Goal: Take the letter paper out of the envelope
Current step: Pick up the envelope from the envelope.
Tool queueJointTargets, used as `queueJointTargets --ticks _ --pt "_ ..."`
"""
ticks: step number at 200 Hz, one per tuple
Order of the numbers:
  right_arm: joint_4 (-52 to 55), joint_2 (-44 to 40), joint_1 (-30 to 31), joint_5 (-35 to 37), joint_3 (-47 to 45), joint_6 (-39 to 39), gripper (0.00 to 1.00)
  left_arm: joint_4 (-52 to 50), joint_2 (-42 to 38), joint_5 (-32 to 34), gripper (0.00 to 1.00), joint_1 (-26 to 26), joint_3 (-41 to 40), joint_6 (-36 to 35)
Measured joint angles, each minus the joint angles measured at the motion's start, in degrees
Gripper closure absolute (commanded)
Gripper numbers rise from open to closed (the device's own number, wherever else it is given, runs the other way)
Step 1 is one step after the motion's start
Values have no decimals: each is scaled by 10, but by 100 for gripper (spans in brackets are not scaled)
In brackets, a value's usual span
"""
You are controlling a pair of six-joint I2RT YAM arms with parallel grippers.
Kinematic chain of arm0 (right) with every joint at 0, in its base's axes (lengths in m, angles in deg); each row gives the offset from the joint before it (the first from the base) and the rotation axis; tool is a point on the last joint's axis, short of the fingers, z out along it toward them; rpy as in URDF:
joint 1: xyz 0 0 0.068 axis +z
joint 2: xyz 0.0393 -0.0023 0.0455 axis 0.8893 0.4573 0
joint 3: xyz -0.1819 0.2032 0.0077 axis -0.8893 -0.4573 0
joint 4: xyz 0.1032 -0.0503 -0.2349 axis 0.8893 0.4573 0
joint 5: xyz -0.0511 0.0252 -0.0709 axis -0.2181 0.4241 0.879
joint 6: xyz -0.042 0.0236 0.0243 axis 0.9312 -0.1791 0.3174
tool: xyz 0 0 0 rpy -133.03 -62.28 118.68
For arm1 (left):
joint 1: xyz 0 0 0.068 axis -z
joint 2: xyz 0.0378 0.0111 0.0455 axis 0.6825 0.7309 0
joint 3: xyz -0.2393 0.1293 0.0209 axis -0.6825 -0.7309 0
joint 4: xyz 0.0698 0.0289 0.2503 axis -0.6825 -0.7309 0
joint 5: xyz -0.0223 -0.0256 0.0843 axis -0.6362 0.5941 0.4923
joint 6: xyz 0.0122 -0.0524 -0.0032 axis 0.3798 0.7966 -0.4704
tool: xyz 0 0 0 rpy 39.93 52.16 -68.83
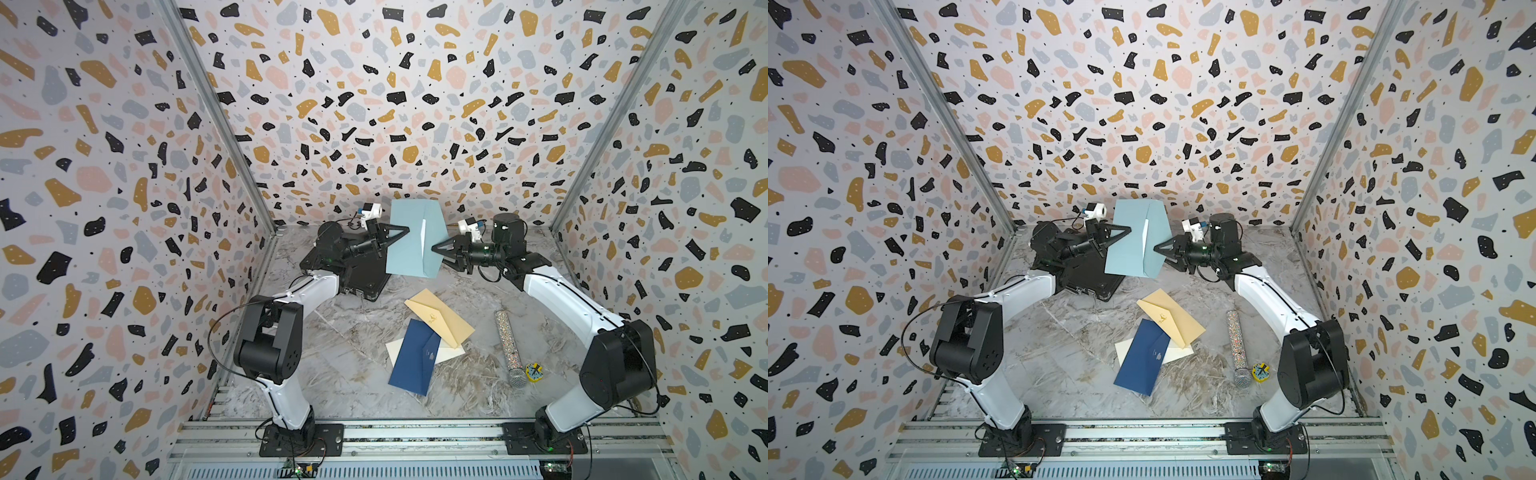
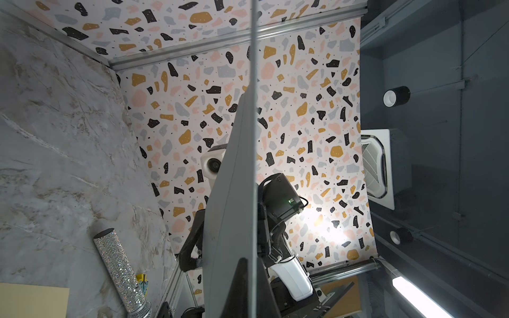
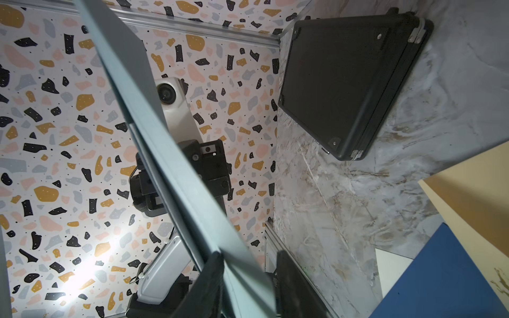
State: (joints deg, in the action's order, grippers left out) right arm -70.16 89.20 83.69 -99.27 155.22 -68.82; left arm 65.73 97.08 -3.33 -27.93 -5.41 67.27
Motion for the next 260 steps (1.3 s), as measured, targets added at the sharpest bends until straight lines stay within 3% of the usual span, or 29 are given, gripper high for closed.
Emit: queueJointTargets --ticks 84,188,226,234,245,253,260 --pt "-138 -17 32 41 -73 -78 60 -30 -2 48 100 6 -10 5" --pt "-163 -29 62 72 -82 -87 64 -70 -23 72 100 11 -16 8" --pt "-194 -30 65 77 -98 -111 77 -103 -30 73 100 12 -17 -17" --pt "-196 -31 66 79 -100 -118 83 -111 -31 74 100 14 -17 -22" --pt "-197 -32 65 82 -100 -118 100 -123 -33 77 100 15 -19 -32" --pt "-195 -35 65 84 -99 -120 100 -135 -35 80 100 16 -20 -41" --pt "-185 -38 65 87 -97 -114 100 -146 -36 82 91 16 -21 -50"
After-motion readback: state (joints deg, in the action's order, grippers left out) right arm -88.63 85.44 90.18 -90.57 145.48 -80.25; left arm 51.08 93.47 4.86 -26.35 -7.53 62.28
